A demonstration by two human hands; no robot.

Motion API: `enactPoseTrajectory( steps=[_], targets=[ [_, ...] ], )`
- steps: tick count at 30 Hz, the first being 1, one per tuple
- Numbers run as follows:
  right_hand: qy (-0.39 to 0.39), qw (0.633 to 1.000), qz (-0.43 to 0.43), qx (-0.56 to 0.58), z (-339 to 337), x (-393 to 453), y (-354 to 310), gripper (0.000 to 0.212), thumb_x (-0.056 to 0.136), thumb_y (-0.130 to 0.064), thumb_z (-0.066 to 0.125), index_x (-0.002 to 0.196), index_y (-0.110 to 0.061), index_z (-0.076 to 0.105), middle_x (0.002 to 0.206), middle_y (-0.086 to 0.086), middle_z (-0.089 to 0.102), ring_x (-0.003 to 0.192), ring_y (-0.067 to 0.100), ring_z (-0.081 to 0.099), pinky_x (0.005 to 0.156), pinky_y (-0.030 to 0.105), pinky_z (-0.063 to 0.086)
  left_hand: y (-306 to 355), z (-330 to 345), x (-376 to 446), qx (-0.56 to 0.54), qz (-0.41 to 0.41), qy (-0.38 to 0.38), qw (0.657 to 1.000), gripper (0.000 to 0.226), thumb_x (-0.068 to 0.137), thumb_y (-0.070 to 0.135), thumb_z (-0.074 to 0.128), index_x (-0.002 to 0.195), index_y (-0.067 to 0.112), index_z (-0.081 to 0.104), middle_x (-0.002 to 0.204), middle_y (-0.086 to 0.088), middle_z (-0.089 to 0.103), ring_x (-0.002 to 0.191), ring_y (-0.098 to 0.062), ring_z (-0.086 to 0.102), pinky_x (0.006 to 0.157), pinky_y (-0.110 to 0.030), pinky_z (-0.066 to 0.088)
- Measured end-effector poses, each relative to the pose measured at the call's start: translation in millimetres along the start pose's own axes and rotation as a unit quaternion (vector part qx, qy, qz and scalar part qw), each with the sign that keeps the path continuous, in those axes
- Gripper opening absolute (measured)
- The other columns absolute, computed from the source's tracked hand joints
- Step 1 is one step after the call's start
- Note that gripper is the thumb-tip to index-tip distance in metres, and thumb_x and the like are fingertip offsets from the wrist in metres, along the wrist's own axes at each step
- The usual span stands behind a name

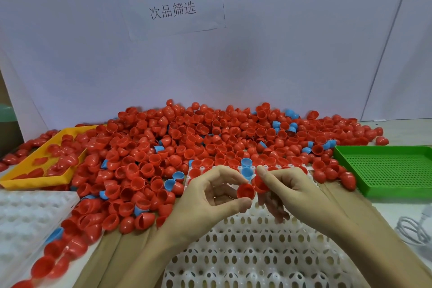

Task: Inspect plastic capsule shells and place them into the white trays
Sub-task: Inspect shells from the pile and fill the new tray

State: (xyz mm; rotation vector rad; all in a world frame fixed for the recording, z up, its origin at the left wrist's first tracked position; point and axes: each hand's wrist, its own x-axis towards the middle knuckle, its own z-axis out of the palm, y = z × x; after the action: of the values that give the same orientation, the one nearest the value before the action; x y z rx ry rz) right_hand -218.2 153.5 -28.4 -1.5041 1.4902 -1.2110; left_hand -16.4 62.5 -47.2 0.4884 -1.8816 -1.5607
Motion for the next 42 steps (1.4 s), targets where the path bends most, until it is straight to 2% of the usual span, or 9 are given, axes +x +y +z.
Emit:
enactPoseTrajectory(
  steps=[8,16,20,23,28,31,33,37,42],
  targets=[
    [-0.008,0.997,-0.040,0.072,-4.3,-1.2,-1.1,0.051,0.105,-0.041,0.047,0.081,-0.005,0.073,0.065,0.009,0.066,0.052,0.026,0.061,0.048,0.027,0.047,5.9,-3.4,-0.2,-0.009,0.035,0.014,0.999,0.029,0.087,0.014,0.084,0.114,0.018,0.072,0.114,-0.009,0.075,0.096,-0.025,0.076,0.089,-0.029,0.059],
    [-0.005,0.998,-0.049,0.040,-6.7,-0.6,5.8,0.046,0.108,-0.035,0.046,0.084,-0.008,0.074,0.068,0.009,0.068,0.054,0.025,0.063,0.049,0.027,0.048,7.1,-1.6,-1.5,-0.010,0.042,0.034,0.999,0.028,0.088,0.018,0.085,0.113,0.022,0.073,0.109,-0.009,0.076,0.090,-0.028,0.077,0.085,-0.028,0.060],
    [0.051,0.995,-0.079,-0.037,-3.7,0.8,7.6,0.010,0.105,-0.016,0.061,0.111,-0.018,0.068,0.098,-0.001,0.070,0.079,0.021,0.073,0.057,0.034,0.059,2.5,0.9,-1.6,0.066,0.080,0.088,0.991,0.032,0.081,0.035,0.090,0.106,0.028,0.072,0.101,-0.001,0.076,0.089,-0.022,0.076,0.082,-0.026,0.059],
    [0.030,0.993,-0.109,-0.026,-2.7,1.4,6.6,0.018,0.101,-0.012,0.067,0.118,-0.019,0.067,0.115,-0.007,0.068,0.095,0.024,0.073,0.069,0.036,0.064,-4.1,4.3,-1.5,0.096,0.100,0.085,0.987,0.037,0.078,0.038,0.093,0.105,0.029,0.070,0.103,0.001,0.076,0.097,-0.023,0.075,0.085,-0.027,0.060],
    [0.027,0.990,-0.117,-0.072,-3.5,3.4,13.8,0.020,0.089,-0.031,0.079,0.106,-0.021,0.074,0.109,-0.010,0.071,0.098,0.016,0.073,0.070,0.031,0.063,-15.0,11.3,-0.1,0.170,0.165,0.080,0.968,0.041,0.078,0.037,0.094,0.106,0.026,0.066,0.106,0.003,0.069,0.100,-0.021,0.074,0.085,-0.025,0.060],
    [0.025,0.989,-0.122,-0.076,-1.2,5.5,21.3,0.013,0.090,-0.027,0.079,0.102,-0.022,0.076,0.104,-0.006,0.073,0.090,0.021,0.075,0.068,0.031,0.062,-14.8,11.2,0.0,0.174,0.160,0.070,0.969,0.043,0.078,0.045,0.092,0.107,0.031,0.063,0.105,0.006,0.068,0.100,-0.019,0.072,0.084,-0.021,0.058],
    [0.028,0.989,-0.118,-0.084,-1.8,7.3,27.0,0.010,0.094,-0.019,0.078,0.102,-0.025,0.075,0.100,-0.006,0.074,0.085,0.021,0.076,0.066,0.030,0.062,-11.3,2.6,1.8,0.158,0.122,0.105,0.974,0.033,0.086,0.053,0.082,0.105,0.035,0.063,0.101,0.007,0.071,0.096,-0.017,0.073,0.082,-0.021,0.058],
    [0.042,0.984,-0.098,-0.139,-5.1,11.9,33.3,0.010,0.096,-0.021,0.076,0.102,-0.028,0.074,0.089,-0.006,0.076,0.078,0.015,0.075,0.064,0.026,0.060,-16.8,-33.4,6.6,0.276,0.096,0.262,0.920,0.012,0.102,0.037,0.065,0.093,0.030,0.062,0.079,0.010,0.065,0.074,-0.009,0.064,0.069,-0.018,0.050],
    [0.039,0.967,-0.079,-0.238,-4.5,27.5,27.8,0.010,0.096,-0.022,0.076,0.100,-0.031,0.073,0.082,-0.009,0.076,0.075,0.007,0.074,0.070,0.027,0.062,-36.7,-55.0,5.5,0.520,-0.047,0.243,0.817,0.010,0.109,0.033,0.050,0.111,0.024,0.052,0.066,0.011,0.052,0.053,-0.006,0.050,0.048,-0.021,0.034]
  ],
)
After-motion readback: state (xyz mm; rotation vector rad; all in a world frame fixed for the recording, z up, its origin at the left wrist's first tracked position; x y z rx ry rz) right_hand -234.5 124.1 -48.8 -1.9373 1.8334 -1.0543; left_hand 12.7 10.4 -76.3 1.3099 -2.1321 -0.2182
